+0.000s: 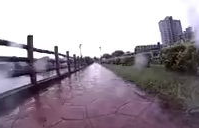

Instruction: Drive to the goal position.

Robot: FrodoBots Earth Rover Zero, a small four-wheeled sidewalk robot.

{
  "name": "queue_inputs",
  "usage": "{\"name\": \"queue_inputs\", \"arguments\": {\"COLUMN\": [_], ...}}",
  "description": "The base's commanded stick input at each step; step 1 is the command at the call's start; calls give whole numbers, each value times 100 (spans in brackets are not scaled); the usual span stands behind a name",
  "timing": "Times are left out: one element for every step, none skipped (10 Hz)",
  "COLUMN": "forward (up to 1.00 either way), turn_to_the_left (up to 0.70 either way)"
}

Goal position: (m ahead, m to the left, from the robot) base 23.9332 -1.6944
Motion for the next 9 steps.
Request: {"name": "queue_inputs", "arguments": {"forward": [100,100,100,100,100,100,100,100,100], "turn_to_the_left": [19,0,0,0,0,0,0,0,0]}}
